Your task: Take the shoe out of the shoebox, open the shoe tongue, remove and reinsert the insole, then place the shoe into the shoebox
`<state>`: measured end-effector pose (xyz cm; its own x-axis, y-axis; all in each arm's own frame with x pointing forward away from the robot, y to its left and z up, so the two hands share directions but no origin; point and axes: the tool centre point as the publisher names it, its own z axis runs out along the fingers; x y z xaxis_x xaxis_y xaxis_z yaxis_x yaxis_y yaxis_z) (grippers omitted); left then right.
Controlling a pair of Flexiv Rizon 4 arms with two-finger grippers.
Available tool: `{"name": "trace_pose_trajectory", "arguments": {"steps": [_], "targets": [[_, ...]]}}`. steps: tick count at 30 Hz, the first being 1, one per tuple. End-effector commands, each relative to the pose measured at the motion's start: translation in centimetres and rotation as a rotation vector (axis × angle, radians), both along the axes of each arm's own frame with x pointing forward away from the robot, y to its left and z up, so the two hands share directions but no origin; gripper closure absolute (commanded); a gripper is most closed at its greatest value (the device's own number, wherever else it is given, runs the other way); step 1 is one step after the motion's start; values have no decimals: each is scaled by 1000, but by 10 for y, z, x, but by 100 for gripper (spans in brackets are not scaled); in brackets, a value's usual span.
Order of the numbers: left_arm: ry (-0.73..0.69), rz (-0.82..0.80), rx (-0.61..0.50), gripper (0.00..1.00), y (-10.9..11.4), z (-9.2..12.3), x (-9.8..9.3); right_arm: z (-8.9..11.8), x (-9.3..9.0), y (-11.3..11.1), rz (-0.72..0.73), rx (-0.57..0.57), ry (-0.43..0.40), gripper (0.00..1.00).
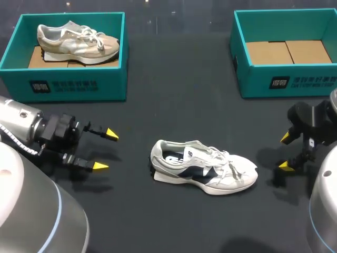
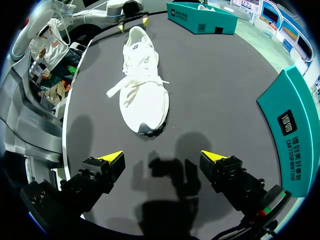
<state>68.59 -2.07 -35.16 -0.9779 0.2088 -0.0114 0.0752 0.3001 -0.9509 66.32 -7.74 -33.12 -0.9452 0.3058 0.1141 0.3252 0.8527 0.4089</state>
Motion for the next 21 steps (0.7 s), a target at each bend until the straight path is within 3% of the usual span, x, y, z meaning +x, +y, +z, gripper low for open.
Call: {"name": "trace_pose_trajectory", "arguments": {"steps": [1, 13, 21], "targets": [[16, -15, -22, 0, 4, -13, 4, 0, -1, 1, -1, -3, -1, 0], [20, 4, -18, 0, 9, -19, 0, 0, -1, 1, -1, -3, -1, 0], [20, 43, -17, 0, -5, -27, 5, 0, -1, 1, -1, -3, -1, 0]]}}
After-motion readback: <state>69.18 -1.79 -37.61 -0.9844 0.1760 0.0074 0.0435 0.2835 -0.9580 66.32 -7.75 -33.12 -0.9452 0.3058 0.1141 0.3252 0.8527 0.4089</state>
